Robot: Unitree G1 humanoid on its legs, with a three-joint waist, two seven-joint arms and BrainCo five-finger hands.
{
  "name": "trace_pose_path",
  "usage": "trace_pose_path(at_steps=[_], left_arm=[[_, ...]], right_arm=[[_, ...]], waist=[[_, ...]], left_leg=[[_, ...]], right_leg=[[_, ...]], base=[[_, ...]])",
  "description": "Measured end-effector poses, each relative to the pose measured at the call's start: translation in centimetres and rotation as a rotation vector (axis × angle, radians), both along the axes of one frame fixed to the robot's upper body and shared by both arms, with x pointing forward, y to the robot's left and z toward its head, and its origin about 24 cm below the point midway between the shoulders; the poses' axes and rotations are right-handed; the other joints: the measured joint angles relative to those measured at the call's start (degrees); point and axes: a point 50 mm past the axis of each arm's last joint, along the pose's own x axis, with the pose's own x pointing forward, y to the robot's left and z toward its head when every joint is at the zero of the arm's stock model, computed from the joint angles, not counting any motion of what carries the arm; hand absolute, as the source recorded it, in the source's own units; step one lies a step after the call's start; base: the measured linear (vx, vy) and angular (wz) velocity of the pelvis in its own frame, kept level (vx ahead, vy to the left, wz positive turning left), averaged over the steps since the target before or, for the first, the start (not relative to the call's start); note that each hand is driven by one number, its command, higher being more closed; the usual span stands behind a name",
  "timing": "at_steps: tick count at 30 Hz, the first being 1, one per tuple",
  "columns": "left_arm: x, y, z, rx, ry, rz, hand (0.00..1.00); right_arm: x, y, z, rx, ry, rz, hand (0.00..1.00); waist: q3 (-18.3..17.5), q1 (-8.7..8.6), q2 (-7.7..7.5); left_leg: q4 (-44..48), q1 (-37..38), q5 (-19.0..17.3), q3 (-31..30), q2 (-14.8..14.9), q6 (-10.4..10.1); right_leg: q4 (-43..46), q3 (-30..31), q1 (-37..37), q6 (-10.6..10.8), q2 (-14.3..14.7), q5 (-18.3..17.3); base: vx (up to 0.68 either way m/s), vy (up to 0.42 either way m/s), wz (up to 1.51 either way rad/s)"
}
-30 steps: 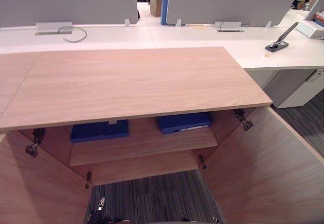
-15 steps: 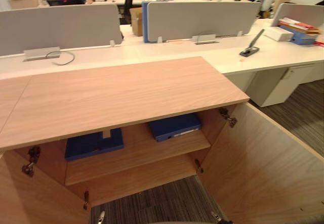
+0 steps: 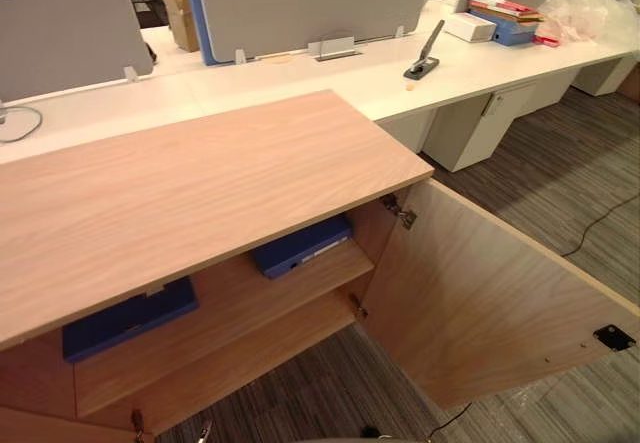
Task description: Walk over to the cabinet, pick up the folder, carry it to the office cabinet, place the folder inside the office cabinet, then close the office cabinet door
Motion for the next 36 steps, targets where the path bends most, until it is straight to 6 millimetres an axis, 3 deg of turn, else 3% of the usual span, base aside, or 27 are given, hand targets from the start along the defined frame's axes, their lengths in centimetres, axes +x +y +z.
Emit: trace_pose_path(at_steps=[4,5,6,8,9,10,11,13,19,23,26,29,31,32,33,34,36], left_arm=[[0.8,0.0,0.1,-0.001,-0.018,-0.021,0.0],[1.0,0.1,0.1,0.001,-0.025,-0.016,0.0],[1.0,0.1,0.1,0.0,-0.029,-0.005,0.0],[0.8,-0.9,0.0,-0.023,-0.033,0.04,0.0],[0.6,-1.2,-0.1,-0.033,-0.028,0.045,0.0],[0.4,-1.3,-0.1,-0.042,-0.03,0.077,0.0],[0.2,-1.1,-0.1,-0.037,-0.032,0.091,0.0],[0.4,-0.7,0.1,-0.021,-0.051,0.104,0.0],[0.5,-1.2,0.0,-0.046,-0.041,0.093,0.0],[2.5,-1.4,0.2,-0.057,-0.092,0.088,0.0],[3.6,-1.3,0.4,-0.068,-0.133,0.12,0.0],[3.4,-1.2,0.4,-0.073,-0.14,0.152,0.0],[3.0,-1.0,0.3,-0.073,-0.136,0.189,0.0],[2.8,-0.8,0.3,-0.075,-0.137,0.21,0.0],[2.6,-0.7,0.3,-0.073,-0.136,0.224,0.0],[2.1,-0.2,0.3,-0.062,-0.134,0.267,0.0],[0.1,-0.3,0.0,-0.066,-0.084,0.294,0.0]], right_arm=[[-0.1,-0.1,0.0,0.0,0.003,0.0,0.0],[0.1,-0.1,0.0,0.0,-0.001,0.003,0.0],[0.3,-0.1,0.0,-0.001,-0.004,0.005,0.0],[2.1,-1.0,0.4,-0.029,-0.043,0.03,0.0],[2.5,-1.2,0.5,-0.036,-0.054,0.042,0.0],[3.2,-0.8,0.5,-0.033,-0.069,0.073,0.0],[3.3,-0.5,0.5,-0.03,-0.076,0.079,0.0],[3.8,0.2,0.6,-0.026,-0.095,0.105,0.0],[3.5,-0.2,0.7,-0.051,-0.107,0.105,0.0],[3.4,-0.6,0.9,-0.068,-0.113,0.104,0.0],[3.4,-0.5,0.8,-0.066,-0.113,0.105,0.0],[3.9,-0.3,0.9,-0.064,-0.121,0.149,0.0],[5.1,0.0,1.2,-0.073,-0.156,0.195,0.0],[5.5,-0.1,1.4,-0.081,-0.169,0.206,0.0],[5.7,-0.2,1.5,-0.087,-0.176,0.21,0.0],[6.1,-0.1,1.6,-0.087,-0.187,0.213,0.0],[5.6,0.2,1.4,-0.075,-0.174,0.214,0.0]], waist=[[0.55,-0.21,-0.17],[0.82,0.15,-0.43],[1.0,0.58,-0.83],[1.09,2.2,1.57],[0.97,2.4,2.53],[0.54,2.71,2.33],[-0.27,2.26,2.42],[-0.43,2.13,1.19],[-2.45,1.91,2.56],[-2.94,1.61,3.69],[-2.69,1.28,3.54],[-1.43,1.25,2.62],[-0.04,1.42,1.87],[0.52,1.32,1.95],[0.66,1.56,2.98],[1.07,1.77,1.64],[0.55,1.85,0.41]], left_leg=[[5.98,-1.84,-2.32,-0.76,0.72,1.21],[10.88,-4.0,-3.87,-4.38,0.85,3.57],[13.64,-5.5,-4.94,-7.47,0.67,4.5],[16.07,-8.5,-12.67,-25.62,-5.02,4.44],[15.01,-8.71,-13.97,-28.14,-5.88,4.79],[14.87,-8.3,-16.39,-27.82,-6.16,4.68],[14.54,-8.63,-16.38,-27.42,-6.43,4.89],[13.89,-8.45,-16.16,-23.99,-6.5,5.33],[7.4,-5.06,-11.85,-21.51,-6.36,4.14],[7.79,-3.37,-9.57,-20.45,-6.79,3.8],[8.35,-2.62,-9.48,-20.13,-7.27,3.86],[9.88,-2.71,-9.87,-18.18,-8.01,4.38],[12.65,-4.24,-12.61,-15.66,-7.54,6.26],[12.67,-4.75,-14.15,-14.71,-6.83,7.09],[12.26,-4.9,-15.03,-14.24,-5.54,7.1],[13.28,-5.12,-15.78,-13.15,-5.42,5.95],[13.85,-4.1,-16.17,-12.38,-5.61,5.53]], right_leg=[[-0.27,2.86,-0.66,-0.04,0.06,0.12],[-0.23,4.64,-1.25,-0.29,-0.04,0.26],[-0.18,5.77,-1.87,-0.62,-0.13,0.32],[-0.68,11.98,-4.81,-1.06,1.32,1.75],[-0.87,13.15,-5.4,-0.72,2.4,2.1],[-1.58,15.24,-6.17,-0.46,3.71,2.95],[-2.43,15.34,-6.1,-1.28,3.56,3.61],[-1.9,15.26,-7.56,-1.84,2.87,4.48],[-2.69,15.28,-8.87,-0.75,4.3,5.44],[-2.53,15.17,-7.87,-0.75,4.33,5.44],[-1.63,15.08,-7.65,-0.74,4.09,5.41],[1.64,14.91,-9.6,-0.67,3.71,5.2],[5.45,12.42,-12.85,-1.18,3.52,2.22],[7.26,5.88,-14.59,-2.64,2.05,-0.73],[9.72,2.78,-15.04,-3.0,1.24,-1.38],[20.85,-0.3,-17.81,-4.68,-2.43,-5.11],[29.05,-2.91,-16.29,-3.7,-6.2,-9.56]], base=[[0.01,0.006,-0.29],[-0.04,0.004,-0.52],[-0.12,0.058,-0.84],[-0.18,0.183,-1.32],[-0.14,0.191,-1.45],[-0.1,0.129,-0.9],[-0.08,0.136,-0.78],[-0.04,0.119,-0.48],[0.12,-0.011,-0.32],[0.09,-0.077,-0.27],[-0.03,-0.016,-0.11],[-0.13,0.0,-0.3],[-0.27,-0.029,-0.4],[-0.31,-0.026,-0.28],[-0.27,-0.011,-0.25],[-0.11,-0.024,-0.22],[-0.05,-0.095,-0.21]])
